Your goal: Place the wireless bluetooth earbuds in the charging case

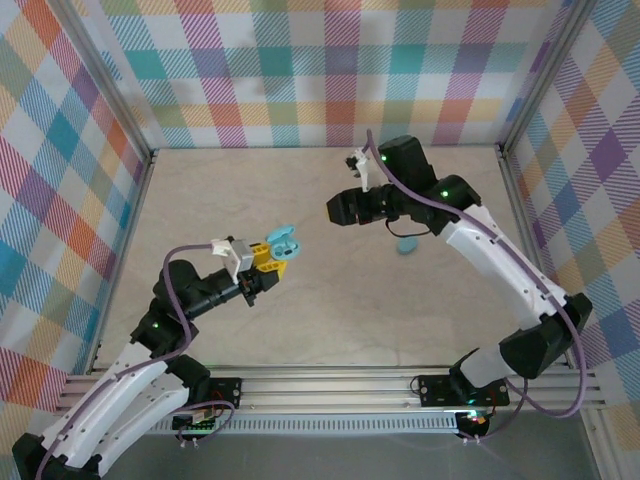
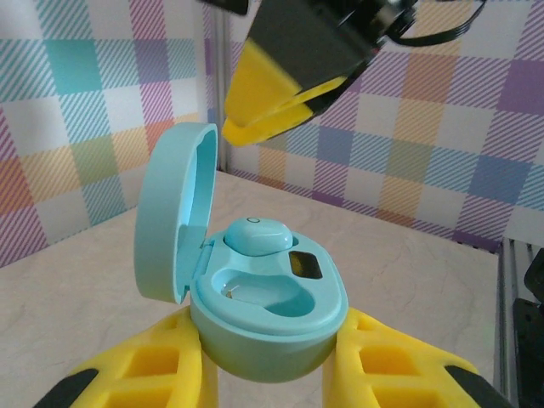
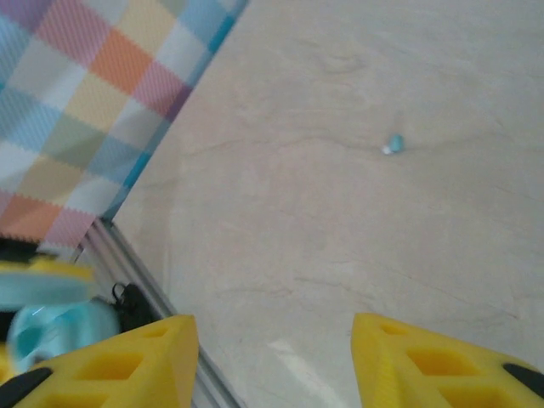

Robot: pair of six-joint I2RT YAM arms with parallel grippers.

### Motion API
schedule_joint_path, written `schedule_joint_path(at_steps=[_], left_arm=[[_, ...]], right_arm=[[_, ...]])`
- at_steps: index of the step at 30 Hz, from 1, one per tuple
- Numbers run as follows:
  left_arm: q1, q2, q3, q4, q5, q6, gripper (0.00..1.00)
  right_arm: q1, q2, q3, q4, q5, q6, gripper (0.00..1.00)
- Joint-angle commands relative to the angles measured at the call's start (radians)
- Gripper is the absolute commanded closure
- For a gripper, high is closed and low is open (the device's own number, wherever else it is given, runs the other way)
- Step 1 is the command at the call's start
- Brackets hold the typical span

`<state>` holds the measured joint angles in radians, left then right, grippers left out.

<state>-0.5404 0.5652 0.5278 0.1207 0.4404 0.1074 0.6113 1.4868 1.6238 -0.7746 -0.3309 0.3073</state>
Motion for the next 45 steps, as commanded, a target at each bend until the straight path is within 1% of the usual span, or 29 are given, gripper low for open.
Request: schedule_joint_path(at_steps=[1, 5, 10, 13, 15, 18, 24, 30, 33, 45], left_arm=[[0.006, -0.047, -0.002, -0.075, -0.041, 0.023, 0.90], [0.007, -0.079, 0.005, -0.124, -0.048, 0.029, 0.90], [0.007, -0.120, 0.000, -0.151, -0.061, 0.029, 0.90], [0.007, -0.138, 0.004, -0.167, -0.080, 0.022, 0.90], [0.007, -0.144, 0.013, -0.178, -0.081, 0.016, 0.90], [0.007, -0.157, 0.020, -0.187, -0.076, 0.009, 0.90], [0.007, -0.179, 0.016, -0.208, -0.070, 0.006, 0.90], [0.007, -0.205, -0.001, -0.208, -0.080, -0.001, 0.90], [0.007, -0.210, -0.006, -0.202, -0.080, -0.005, 0.90], [0.007, -0.207, 0.005, -0.227, -0.075, 0.006, 0.90]], right_arm=[[-0.012, 0.096, 0.005, 0.027, 0.024, 0.090, 0.51], [-0.010, 0.239, 0.069, 0.043, -0.008, 0.124, 0.55], [0.013, 0.453, 0.212, 0.018, 0.101, 0.158, 0.59], [0.048, 0.586, 0.333, -0.007, 0.173, 0.172, 0.59], [0.076, 0.656, 0.379, 0.003, 0.233, 0.197, 0.59], [0.114, 0.750, 0.441, 0.027, 0.274, 0.225, 0.59], [0.162, 0.939, 0.641, -0.024, 0.343, 0.219, 0.59], [0.166, 1.027, 0.737, -0.021, 0.412, 0.218, 0.62], [0.166, 1.061, 0.772, -0.022, 0.424, 0.218, 0.63], [0.166, 1.137, 0.804, 0.015, 0.405, 0.221, 0.64]])
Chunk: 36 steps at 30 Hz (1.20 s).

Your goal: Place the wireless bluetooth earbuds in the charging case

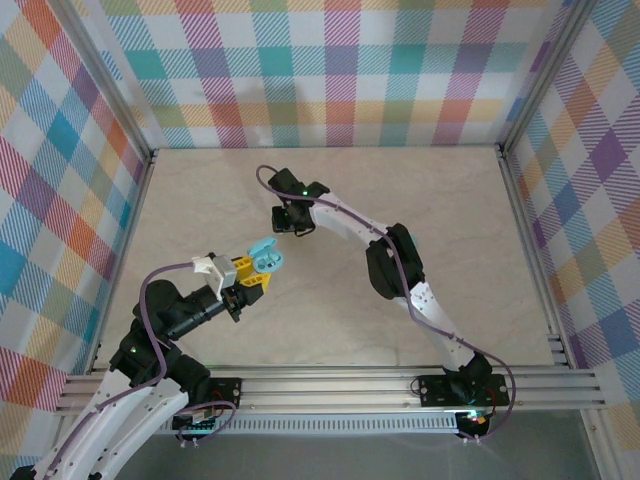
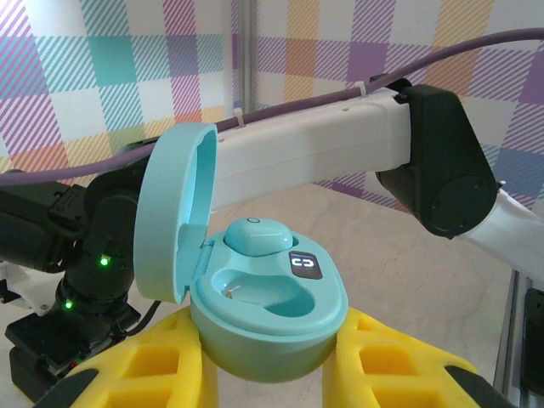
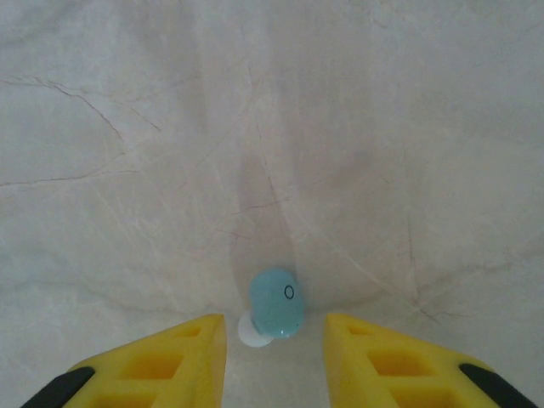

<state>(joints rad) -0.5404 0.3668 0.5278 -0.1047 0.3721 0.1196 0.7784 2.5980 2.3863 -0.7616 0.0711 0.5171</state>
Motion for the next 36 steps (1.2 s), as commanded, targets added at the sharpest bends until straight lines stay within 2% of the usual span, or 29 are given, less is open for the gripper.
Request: schedule_joint_path(at_steps=[1, 8, 16, 22, 36], left_arm=[[0.007, -0.011, 0.006, -0.008, -0.006, -0.007, 0.90], [0.007, -0.015, 0.014, -0.026, -0.016, 0.003, 0.90], [0.007, -0.014, 0.012, -0.022, -0.015, -0.002, 0.90], [0.007, -0.028, 0.017, -0.048, -0.018, 0.002, 0.90], [0.007, -0.053, 0.009, -0.067, -0.032, -0.010, 0.90]], right_arm=[[-0.001, 0.030, 0.043, 0.002, 0.003, 0.011, 0.64], [0.001, 0.050, 0.044, -0.008, -0.009, 0.009, 0.65], [0.006, 0.072, 0.062, -0.016, -0.033, -0.011, 0.75], [0.005, 0.042, 0.040, -0.013, -0.107, -0.051, 0.77], [-0.031, -0.320, -0.421, 0.139, -0.118, -0.098, 0.80]])
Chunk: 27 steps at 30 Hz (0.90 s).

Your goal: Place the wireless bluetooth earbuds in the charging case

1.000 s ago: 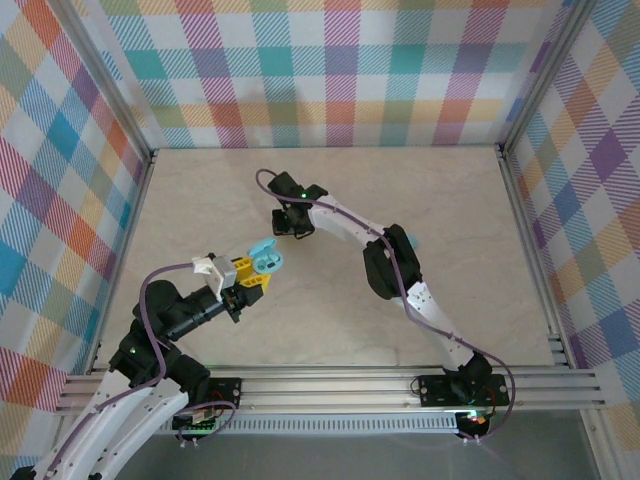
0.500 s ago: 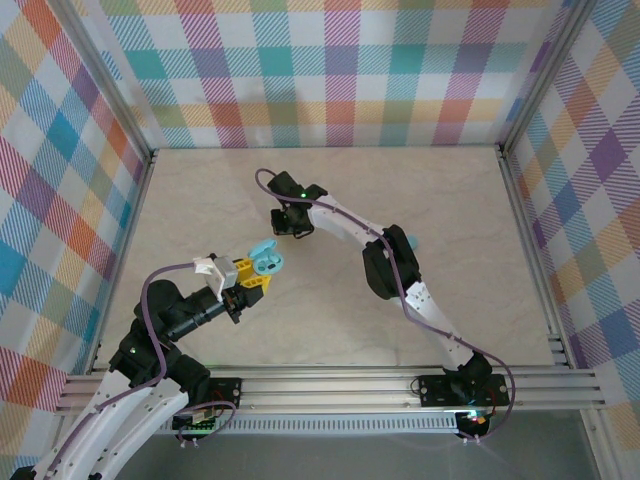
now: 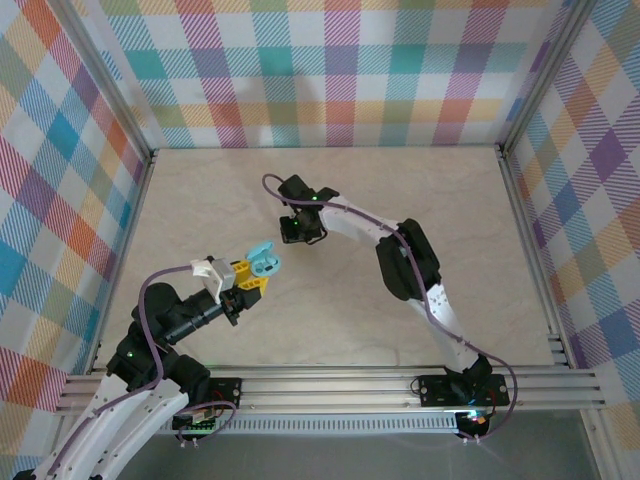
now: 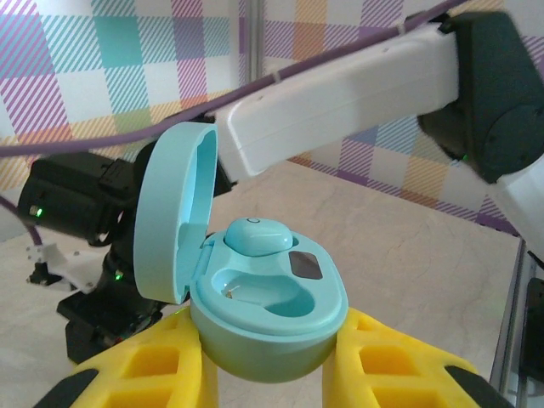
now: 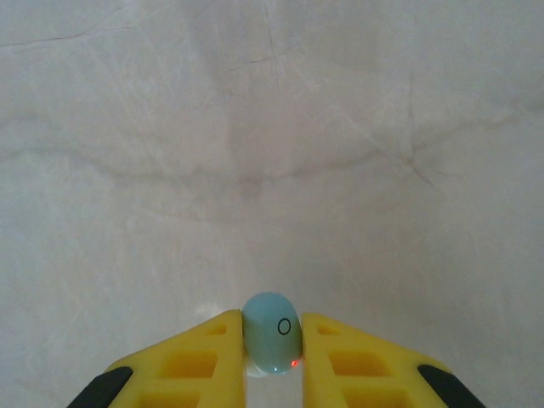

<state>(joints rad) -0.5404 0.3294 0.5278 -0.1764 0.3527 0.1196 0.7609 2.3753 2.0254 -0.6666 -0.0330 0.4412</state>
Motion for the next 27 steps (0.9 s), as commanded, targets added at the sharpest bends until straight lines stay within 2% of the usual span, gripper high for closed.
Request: schedule_joint_path(at_steps=[1, 6, 11, 27], left_arm=[[0.007, -0.015, 0.008, 0.006, -0.015, -0.009, 0.90], [0.007, -0.020, 0.000, 0.023, -0.040, -0.007, 0.90], [0.007, 0.013, -0.002, 0.063, -0.044, -0.005, 0.90], [0.007, 0.248, 0.015, 0.299, 0.017, -0.024, 0.91]], right_arm=[[-0.019, -0.130, -0.104, 0.065, -0.019, -0.015, 0.80], [-0.045, -0.292, -0.336, 0.139, -0.047, 0.010, 0.80], [-0.056, -0.476, -0.495, 0.154, -0.012, 0.009, 0.80], [-0.054, -0.896, -0.626, 0.030, 0.064, -0.012, 0.84]])
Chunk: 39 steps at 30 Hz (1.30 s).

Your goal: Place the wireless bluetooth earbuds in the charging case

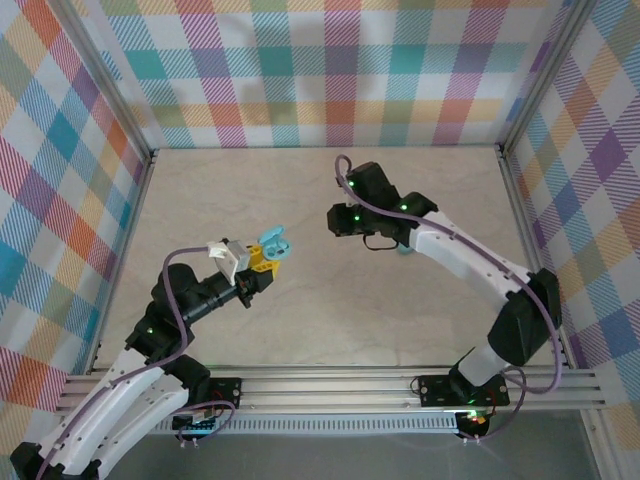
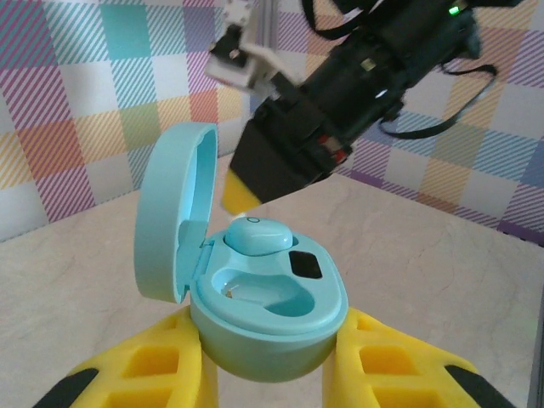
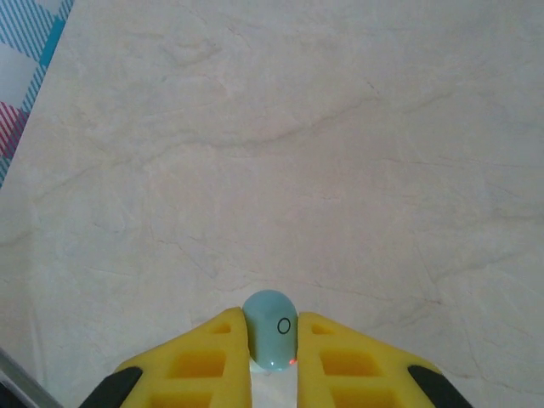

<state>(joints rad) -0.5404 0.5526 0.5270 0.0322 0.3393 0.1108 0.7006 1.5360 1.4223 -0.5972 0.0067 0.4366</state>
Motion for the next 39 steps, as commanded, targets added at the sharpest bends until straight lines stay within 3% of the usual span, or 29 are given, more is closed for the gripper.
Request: schedule_joint_path(at_steps=[1, 8, 22, 39], left_arm=[[0.007, 0.041, 0.023, 0.095, 0.033, -0.013, 0.91], [0.007, 0.130, 0.040, 0.185, 0.053, -0.033, 0.91], [0.001, 0.286, 0.069, 0.356, 0.094, -0.025, 0.92], [-0.030, 0.330, 0.094, 0.342, 0.105, 0.016, 0.92]], right_arm=[[0.006, -0.083, -0.031, -0.040, 0.016, -0.013, 0.85], [0.022, -0.197, 0.004, -0.128, 0.013, -0.054, 0.86], [0.121, -0.291, 0.077, -0.084, -0.016, -0.076, 0.87], [0.227, -0.127, 0.202, -0.076, 0.004, -0.139, 0.87]])
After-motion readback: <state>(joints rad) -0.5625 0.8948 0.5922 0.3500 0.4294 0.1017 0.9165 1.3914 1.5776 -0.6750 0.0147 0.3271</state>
